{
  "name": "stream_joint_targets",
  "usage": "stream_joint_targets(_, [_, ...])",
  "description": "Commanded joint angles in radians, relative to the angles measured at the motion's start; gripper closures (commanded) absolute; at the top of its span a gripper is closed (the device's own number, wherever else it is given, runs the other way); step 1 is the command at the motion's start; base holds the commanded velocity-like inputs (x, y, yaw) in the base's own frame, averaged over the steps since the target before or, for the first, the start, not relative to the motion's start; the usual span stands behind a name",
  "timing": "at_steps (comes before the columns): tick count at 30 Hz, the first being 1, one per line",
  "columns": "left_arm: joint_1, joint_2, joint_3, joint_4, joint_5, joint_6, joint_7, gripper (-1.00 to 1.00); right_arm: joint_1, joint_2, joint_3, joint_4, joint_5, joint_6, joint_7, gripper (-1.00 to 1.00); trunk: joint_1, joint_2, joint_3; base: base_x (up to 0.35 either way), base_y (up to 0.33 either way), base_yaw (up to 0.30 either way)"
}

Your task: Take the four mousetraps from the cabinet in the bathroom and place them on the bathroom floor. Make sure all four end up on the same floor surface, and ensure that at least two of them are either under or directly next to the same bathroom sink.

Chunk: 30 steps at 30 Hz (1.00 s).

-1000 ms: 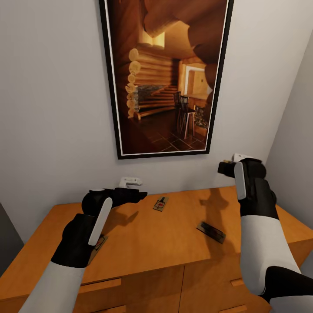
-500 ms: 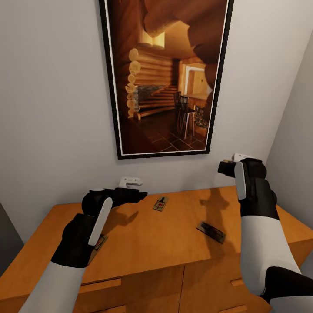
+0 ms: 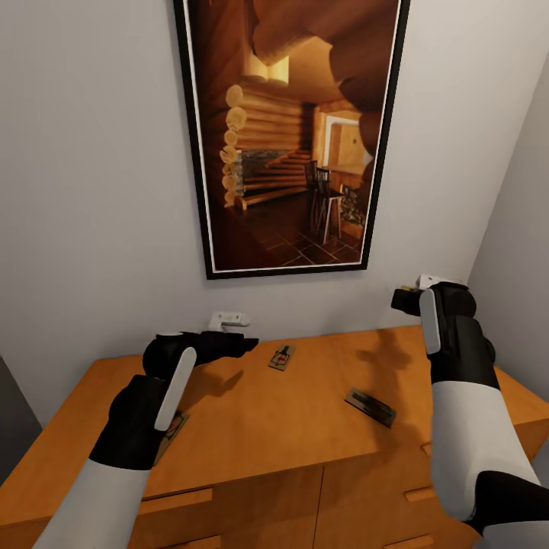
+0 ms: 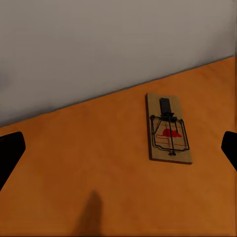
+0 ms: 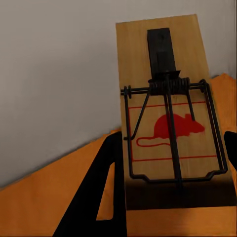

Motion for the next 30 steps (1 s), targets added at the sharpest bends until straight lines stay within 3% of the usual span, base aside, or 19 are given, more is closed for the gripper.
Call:
stream_joint_targets(1, [-0.001,0.0,0.002,0.005,-0.003,0.004,-0.011,-1.0,0.005,0.001,-0.006,0.005,-0.008,0.001,-0.006,1.0,0.0,-0.001,-0.001,0.0,0.0,0.0])
stream_joint_targets(7, [0.0,0.0,0.005,0.038,0.0,0.004,-0.014,-1.0,0.039,0.005,-0.021,0.009,-0.006,-0.001,-0.007,1.0,0.0,-0.001,-0.001,0.0,0.0,0.0])
stream_joint_targets(16, [0.0,-0.011,0.005,0.078,0.049,-0.002,-0.014,-1.0,0.089,-0.044,-0.03,-0.008,0.015,0.009,-0.002,1.0,0.0,-0.001,-0.001,0.0,0.0,0.0])
stream_joint_targets(22, [0.0,-0.012,0.005,0.082,0.056,-0.002,-0.012,-1.0,0.123,-0.076,-0.031,-0.01,0.014,0.009,-0.001,1.0,0.0,-0.001,-0.001,0.0,0.0,0.0])
stream_joint_targets(30, [0.0,-0.012,0.005,0.083,0.056,-0.003,-0.009,-1.0,0.166,-0.081,-0.031,-0.012,0.018,0.009,-0.001,1.0,0.0,-0.001,0.0,0.0,0.0,-0.036])
